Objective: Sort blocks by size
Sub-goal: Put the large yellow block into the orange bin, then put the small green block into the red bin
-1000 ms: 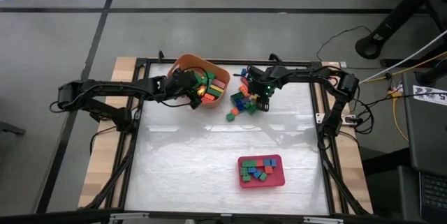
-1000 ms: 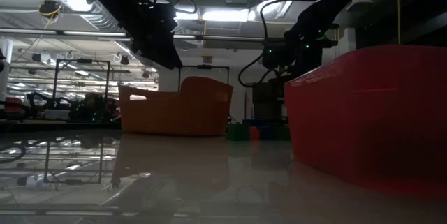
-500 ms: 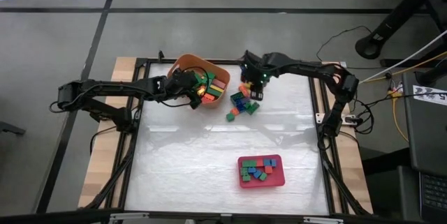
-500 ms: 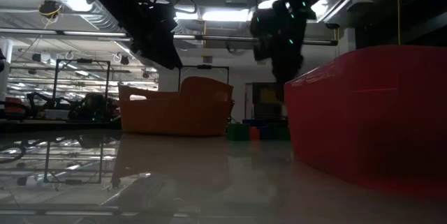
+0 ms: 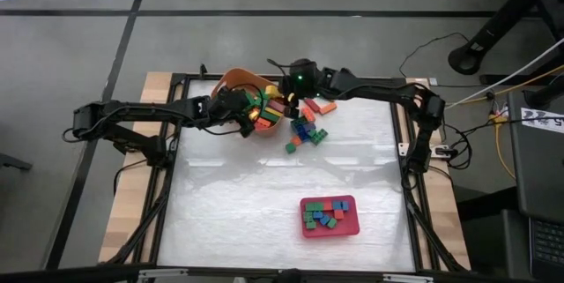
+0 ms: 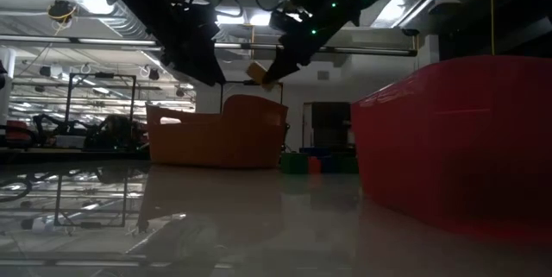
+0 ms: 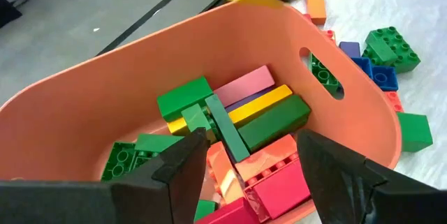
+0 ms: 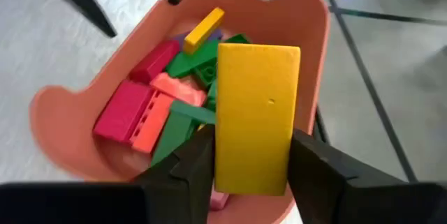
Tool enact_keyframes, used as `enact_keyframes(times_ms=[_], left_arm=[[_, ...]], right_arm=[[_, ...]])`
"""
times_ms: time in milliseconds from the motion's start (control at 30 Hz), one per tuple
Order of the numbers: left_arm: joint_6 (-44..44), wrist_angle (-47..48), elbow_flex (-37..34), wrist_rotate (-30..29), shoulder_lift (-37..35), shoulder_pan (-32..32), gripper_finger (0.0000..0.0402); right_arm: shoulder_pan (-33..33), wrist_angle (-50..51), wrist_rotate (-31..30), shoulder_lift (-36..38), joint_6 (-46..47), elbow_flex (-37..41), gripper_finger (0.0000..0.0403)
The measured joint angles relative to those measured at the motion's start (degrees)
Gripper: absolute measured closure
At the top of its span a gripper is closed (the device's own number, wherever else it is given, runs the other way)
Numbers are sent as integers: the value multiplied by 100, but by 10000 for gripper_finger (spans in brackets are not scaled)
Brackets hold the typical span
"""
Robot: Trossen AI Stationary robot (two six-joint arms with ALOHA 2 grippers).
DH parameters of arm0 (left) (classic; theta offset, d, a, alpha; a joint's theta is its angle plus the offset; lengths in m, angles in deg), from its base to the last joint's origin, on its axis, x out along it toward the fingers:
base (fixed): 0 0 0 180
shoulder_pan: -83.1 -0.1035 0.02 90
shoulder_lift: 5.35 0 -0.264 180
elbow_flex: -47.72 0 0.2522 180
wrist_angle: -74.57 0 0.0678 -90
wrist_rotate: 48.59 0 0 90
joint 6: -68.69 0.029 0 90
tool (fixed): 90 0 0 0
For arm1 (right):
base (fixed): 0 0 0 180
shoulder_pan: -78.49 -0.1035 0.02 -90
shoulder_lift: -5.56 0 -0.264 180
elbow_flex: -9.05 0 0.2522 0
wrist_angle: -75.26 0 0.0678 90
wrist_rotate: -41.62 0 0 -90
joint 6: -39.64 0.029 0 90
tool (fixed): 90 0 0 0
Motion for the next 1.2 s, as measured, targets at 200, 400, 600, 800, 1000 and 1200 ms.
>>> enact_keyframes(times_ms=[200, 400, 600, 800, 1000, 1200], left_arm=[[-1, 0, 0, 0, 0, 35, 192], [1, -113, 0, 201, 0, 132, 192], [280, -950, 0, 905, 0, 660, 192], [845, -2151, 2, 929, 531, 1516, 192], [974, -3182, 2, 849, 1743, 2029, 192], [894, -4000, 2, 303, 2856, 2027, 192]], right_arm=[[-9, 213, -24, -14, 7, 0, 199], [-10, 703, -454, 47, 12, 0, 175], [-9, 2054, -1291, 442, 8, 0, 183], [-4, 3283, -1482, 786, 11, 0, 187], [-4, 4048, -1580, 814, 66, 4, 188], [-4, 4407, -1576, 819, 87, 4, 188]])
